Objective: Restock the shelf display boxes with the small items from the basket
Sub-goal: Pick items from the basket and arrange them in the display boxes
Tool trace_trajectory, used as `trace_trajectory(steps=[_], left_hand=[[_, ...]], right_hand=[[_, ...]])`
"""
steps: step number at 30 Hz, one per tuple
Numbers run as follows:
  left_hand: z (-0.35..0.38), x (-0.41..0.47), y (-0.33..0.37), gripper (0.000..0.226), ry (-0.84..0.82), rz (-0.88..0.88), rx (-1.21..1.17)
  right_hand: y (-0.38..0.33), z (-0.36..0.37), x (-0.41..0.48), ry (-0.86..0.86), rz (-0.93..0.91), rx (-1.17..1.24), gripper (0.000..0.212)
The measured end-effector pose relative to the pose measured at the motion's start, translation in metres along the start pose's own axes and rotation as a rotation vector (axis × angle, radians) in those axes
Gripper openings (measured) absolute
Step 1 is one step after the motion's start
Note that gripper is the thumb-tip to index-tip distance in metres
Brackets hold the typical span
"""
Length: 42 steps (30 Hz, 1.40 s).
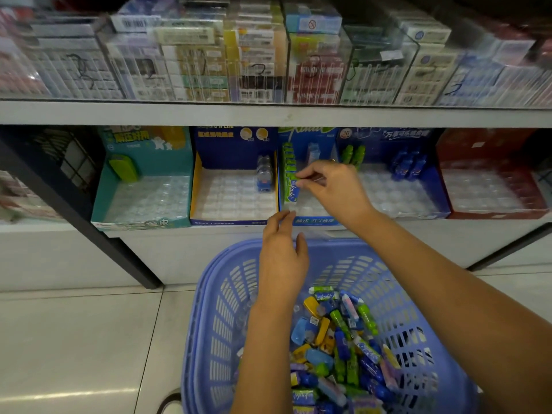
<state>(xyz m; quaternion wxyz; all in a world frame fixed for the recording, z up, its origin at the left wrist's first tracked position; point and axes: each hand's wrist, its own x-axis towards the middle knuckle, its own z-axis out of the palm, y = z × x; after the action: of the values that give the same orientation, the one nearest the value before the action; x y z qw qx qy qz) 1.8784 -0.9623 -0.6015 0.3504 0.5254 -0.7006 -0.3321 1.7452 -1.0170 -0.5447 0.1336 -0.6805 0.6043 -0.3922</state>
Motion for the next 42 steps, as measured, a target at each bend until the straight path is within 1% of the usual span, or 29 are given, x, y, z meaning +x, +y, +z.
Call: trace_trajectory(steps=[7, 10, 13, 15, 17, 19, 21, 23, 24, 25, 26, 27, 31, 32, 33, 35, 37, 38, 40, 42], left_hand=[[0.000, 0.000, 0.001, 0.042, 0.019, -0.008, -0.023], [0.003, -0.001, 0.001, 0.043, 0.023, -0.025, -0.025], [0.006, -0.003, 0.001, 0.047, 0.024, -0.031, -0.008], [0.007, -0.004, 0.000, 0.048, 0.019, -0.032, -0.008], [0.006, -0.003, -0.001, 0.049, 0.000, -0.024, -0.006], [0.005, -0.003, -0.002, 0.049, -0.005, -0.012, -0.023], [0.006, -0.008, -0.002, 0.048, 0.069, -0.003, -0.092], [0.011, -0.016, -0.005, 0.042, 0.234, 0.000, -0.177], [0.015, -0.020, -0.009, 0.036, 0.292, -0.017, -0.207], [0.019, -0.024, -0.014, 0.032, 0.306, -0.051, -0.220], [0.025, -0.027, -0.022, 0.028, 0.273, -0.095, -0.207], [0.031, -0.030, -0.031, 0.025, 0.198, -0.147, -0.168], [0.058, -0.046, -0.065, 0.015, -0.273, -0.342, 0.104], [0.065, -0.053, -0.072, 0.015, -0.399, -0.390, 0.165], [0.072, -0.061, -0.079, 0.019, -0.519, -0.443, 0.217], [0.086, -0.074, -0.094, 0.026, -0.687, -0.518, 0.276], [0.101, -0.081, -0.107, 0.031, -0.787, -0.574, 0.320], [0.107, -0.081, -0.111, 0.033, -0.802, -0.568, 0.355], [0.119, -0.080, -0.119, 0.032, -0.781, -0.568, 0.373], [0.129, -0.078, -0.124, 0.029, -0.751, -0.579, 0.380]], right_hand=[[0.003, -0.007, 0.010, -0.065, -0.043, -0.100, 0.014], [0.007, -0.008, 0.009, -0.063, -0.085, -0.144, 0.015], [0.008, -0.004, 0.003, -0.103, -0.130, -0.151, 0.015], [0.011, 0.000, -0.004, -0.090, -0.175, -0.197, 0.015], [0.011, 0.001, -0.012, -0.090, -0.198, -0.239, 0.019], [0.010, 0.000, -0.017, -0.129, -0.215, -0.299, 0.025], [0.009, -0.004, -0.023, -0.176, -0.191, -0.353, 0.030], [0.010, -0.008, -0.033, -0.191, -0.145, -0.337, 0.027], [0.012, -0.010, -0.042, -0.223, -0.118, -0.308, 0.023], [0.016, -0.010, -0.053, -0.285, -0.079, -0.280, 0.024], [0.020, -0.007, -0.065, -0.370, -0.025, -0.265, 0.027], [0.026, -0.002, -0.078, -0.463, 0.039, -0.266, 0.029], [0.072, 0.036, -0.118, -0.763, 0.257, -0.394, 0.019], [0.085, 0.046, -0.126, -0.819, 0.310, -0.410, 0.019], [0.098, 0.056, -0.133, -0.863, 0.357, -0.423, 0.020], [0.120, 0.070, -0.145, -0.917, 0.419, -0.439, 0.029], [0.138, 0.081, -0.157, -0.965, 0.412, -0.453, 0.040], [0.145, 0.086, -0.163, -0.989, 0.403, -0.466, 0.045], [0.156, 0.092, -0.172, -1.052, 0.374, -0.516, 0.056], [0.164, 0.096, -0.179, -1.061, 0.361, -0.551, 0.059]])
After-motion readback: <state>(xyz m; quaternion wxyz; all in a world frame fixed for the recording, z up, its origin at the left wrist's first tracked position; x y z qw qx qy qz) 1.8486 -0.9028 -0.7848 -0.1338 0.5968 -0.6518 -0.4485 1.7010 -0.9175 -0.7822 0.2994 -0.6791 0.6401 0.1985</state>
